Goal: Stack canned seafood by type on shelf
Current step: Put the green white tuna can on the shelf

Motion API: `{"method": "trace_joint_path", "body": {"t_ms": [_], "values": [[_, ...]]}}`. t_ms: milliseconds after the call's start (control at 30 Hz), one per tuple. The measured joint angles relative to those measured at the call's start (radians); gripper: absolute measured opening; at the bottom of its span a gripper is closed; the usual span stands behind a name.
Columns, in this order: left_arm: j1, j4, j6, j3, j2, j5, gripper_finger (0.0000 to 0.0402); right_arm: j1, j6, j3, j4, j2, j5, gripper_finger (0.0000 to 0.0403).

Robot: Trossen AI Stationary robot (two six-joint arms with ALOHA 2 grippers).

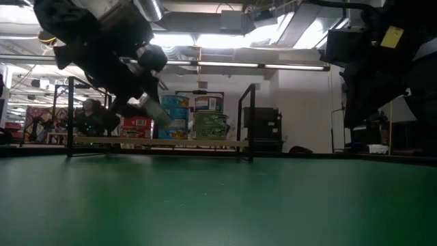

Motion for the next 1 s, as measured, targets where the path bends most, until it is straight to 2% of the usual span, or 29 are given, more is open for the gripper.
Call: {"method": "trace_joint_path", "body": {"t_ms": [200, 433, 833, 1000], "values": [[0.056, 0.000, 0.008, 0.000, 0.000, 0.046, 0.0160, 0.000, 0.000, 0.000, 0.000, 0.000, 0.000, 0.0003], [0.083, -0.003, 0.131, 0.000, 0.000, 0.132, 0.0158, 0.000, 0.000, 0.000, 0.000, 0.000, 0.000, 0.0003], [0.155, -0.003, 0.182, 0.000, 0.000, 0.166, 0.0228, 0.000, 0.000, 0.000, -0.001, 0.000, 0.000, 0.0003], [0.160, -0.003, 0.252, 0.000, 0.000, 0.166, 0.0238, 0.000, 0.000, 0.000, -0.011, 0.000, 0.000, 0.0003]]}}
